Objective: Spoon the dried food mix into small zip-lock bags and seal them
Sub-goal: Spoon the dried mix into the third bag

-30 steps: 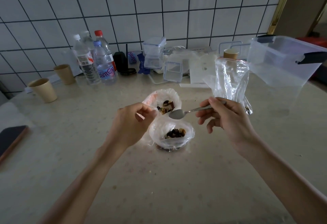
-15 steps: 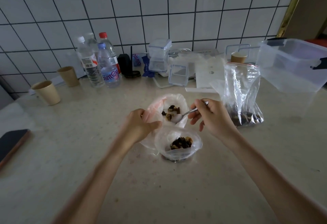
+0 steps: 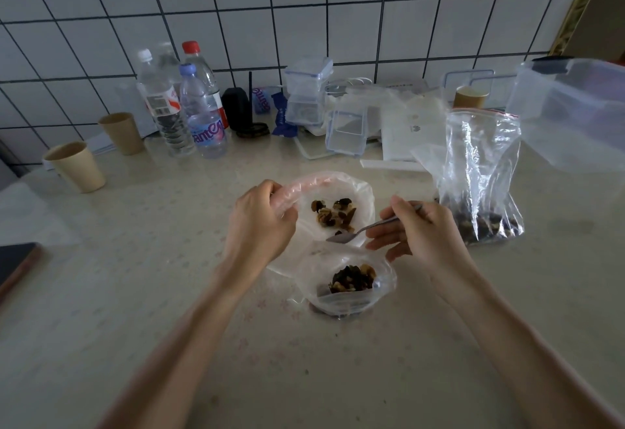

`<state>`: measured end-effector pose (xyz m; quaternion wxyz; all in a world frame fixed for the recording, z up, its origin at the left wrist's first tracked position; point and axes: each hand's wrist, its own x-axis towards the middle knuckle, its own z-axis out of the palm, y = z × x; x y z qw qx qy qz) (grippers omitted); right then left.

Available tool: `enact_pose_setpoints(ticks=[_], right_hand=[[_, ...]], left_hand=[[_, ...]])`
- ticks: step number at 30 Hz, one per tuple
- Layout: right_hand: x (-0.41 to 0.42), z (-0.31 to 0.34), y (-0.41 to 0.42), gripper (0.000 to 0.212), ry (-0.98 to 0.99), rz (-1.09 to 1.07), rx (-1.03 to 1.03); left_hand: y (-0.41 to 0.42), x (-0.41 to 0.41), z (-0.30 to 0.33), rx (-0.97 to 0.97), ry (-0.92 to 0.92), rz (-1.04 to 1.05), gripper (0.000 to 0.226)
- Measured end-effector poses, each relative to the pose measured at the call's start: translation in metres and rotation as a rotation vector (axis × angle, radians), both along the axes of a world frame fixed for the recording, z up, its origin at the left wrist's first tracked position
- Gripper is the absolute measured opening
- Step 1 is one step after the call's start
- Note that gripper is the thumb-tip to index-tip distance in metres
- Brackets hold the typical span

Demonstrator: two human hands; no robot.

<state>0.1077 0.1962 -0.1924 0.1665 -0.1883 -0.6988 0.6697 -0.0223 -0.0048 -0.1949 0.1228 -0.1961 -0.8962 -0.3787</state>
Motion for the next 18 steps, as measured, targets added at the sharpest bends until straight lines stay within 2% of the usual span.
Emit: enact_pose_setpoints(ticks=[2, 4, 6, 7, 10, 14, 16, 18], right_hand=[[0.001, 0.003, 0.0, 0.036, -0.013, 0.036, -0.068], [0.001, 0.006, 0.001, 0.035, 0.002, 0.058, -0.113], [0.0, 0.006, 0.001, 0.036, 0.015, 0.078, -0.146], [0.0, 0.006, 0.002, 0.037, 0.016, 0.087, -0.16], [-0.002, 0.003, 0.002, 0.037, -0.012, 0.135, -0.207], [-0.007, -0.002, 0.0, 0.035, -0.104, 0.189, -0.208], [-0.009, -0.005, -0.001, 0.034, -0.137, 0.186, -0.199], [-0.009, -0.007, -0.001, 0.034, -0.138, 0.145, -0.237]], left_hand=[[-0.003, -0.001, 0.001, 0.027, -0.141, -0.036, 0.031], [-0.008, -0.003, 0.001, 0.021, -0.285, -0.072, 0.063], [-0.015, -0.003, 0.0, -0.085, -0.347, -0.04, 0.089], [-0.018, -0.003, 0.0, -0.153, -0.355, -0.012, 0.095], [-0.021, -0.002, 0.0, -0.191, -0.406, -0.008, 0.082], [-0.013, 0.002, -0.001, -0.03, -0.375, -0.045, 0.051], [-0.009, 0.003, -0.001, 0.072, -0.421, -0.069, 0.048], [-0.008, 0.002, -0.003, 0.081, -0.419, -0.089, 0.049]])
